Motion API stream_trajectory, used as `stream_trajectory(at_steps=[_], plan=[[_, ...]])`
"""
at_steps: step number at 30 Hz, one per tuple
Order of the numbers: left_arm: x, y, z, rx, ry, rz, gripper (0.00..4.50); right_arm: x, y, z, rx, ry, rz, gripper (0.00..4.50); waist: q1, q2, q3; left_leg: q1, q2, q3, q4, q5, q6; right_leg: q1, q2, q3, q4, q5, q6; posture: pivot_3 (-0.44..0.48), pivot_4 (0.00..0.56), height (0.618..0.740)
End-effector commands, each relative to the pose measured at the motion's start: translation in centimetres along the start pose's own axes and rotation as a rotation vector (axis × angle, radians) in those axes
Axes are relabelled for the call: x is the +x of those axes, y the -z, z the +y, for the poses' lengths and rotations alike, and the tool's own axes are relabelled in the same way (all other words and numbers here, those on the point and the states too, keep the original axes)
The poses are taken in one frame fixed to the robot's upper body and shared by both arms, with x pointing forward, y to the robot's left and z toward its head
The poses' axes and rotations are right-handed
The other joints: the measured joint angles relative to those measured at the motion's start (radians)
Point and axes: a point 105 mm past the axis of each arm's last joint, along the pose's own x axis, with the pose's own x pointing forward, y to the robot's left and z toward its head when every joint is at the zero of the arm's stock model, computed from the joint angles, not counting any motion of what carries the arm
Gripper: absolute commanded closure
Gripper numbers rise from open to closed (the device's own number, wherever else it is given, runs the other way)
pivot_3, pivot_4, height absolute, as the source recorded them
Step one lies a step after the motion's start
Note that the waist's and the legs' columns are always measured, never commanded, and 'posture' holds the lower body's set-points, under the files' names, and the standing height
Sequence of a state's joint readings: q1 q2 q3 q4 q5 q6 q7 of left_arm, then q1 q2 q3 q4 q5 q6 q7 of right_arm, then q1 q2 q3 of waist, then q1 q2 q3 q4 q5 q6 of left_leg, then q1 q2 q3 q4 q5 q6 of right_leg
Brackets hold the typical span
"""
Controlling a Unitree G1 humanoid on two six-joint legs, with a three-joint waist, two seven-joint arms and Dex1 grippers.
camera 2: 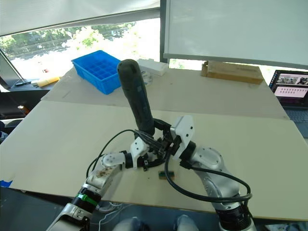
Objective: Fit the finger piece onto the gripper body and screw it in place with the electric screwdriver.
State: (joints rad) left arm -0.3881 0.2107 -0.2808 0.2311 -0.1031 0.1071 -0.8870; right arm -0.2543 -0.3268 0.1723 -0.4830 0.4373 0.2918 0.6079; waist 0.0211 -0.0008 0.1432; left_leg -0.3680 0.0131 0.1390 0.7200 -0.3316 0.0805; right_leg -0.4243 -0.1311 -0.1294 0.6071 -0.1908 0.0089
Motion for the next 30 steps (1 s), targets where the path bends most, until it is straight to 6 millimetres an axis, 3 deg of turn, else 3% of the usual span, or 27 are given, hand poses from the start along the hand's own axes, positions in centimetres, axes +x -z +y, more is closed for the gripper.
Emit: stream_trajectory(at_steps=[1,19,24,30], plan=[[0.4,1.3,-1.1,-0.047,0.040,0.044,2.24,-1.6,4.6,-0.5,0.100,0.051,0.178,2.61,0.000,0.000,-0.001,0.000,0.000,0.000,0.000,0.000,0.000,0.000,0.000,0.000,0.000,0.000,0.000,0.000,0.150,0.740],[0.3,1.3,-1.1,-0.052,0.039,0.046,2.24,-2.3,5.1,-0.2,0.096,0.047,0.214,2.61,0.000,0.000,-0.015,0.003,0.000,0.000,-0.007,-0.001,-0.001,0.001,0.001,-0.001,-0.007,0.000,0.000,0.000,0.150,0.740],[0.3,1.4,-1.0,-0.053,0.036,0.046,2.24,-1.5,2.8,-0.3,0.039,0.002,0.137,2.61,0.001,0.000,-0.016,0.002,0.000,0.000,-0.007,0.000,-0.001,0.001,0.001,-0.001,-0.010,0.000,0.001,0.000,0.150,0.740],[0.4,1.6,-0.6,-0.048,0.010,0.056,2.24,-0.9,-3.3,-0.8,-0.093,-0.085,-0.074,2.61,0.004,0.000,-0.014,-0.002,0.000,-0.001,-0.007,0.000,0.001,0.001,0.000,-0.002,-0.011,0.001,0.001,0.000,0.150,0.740]])
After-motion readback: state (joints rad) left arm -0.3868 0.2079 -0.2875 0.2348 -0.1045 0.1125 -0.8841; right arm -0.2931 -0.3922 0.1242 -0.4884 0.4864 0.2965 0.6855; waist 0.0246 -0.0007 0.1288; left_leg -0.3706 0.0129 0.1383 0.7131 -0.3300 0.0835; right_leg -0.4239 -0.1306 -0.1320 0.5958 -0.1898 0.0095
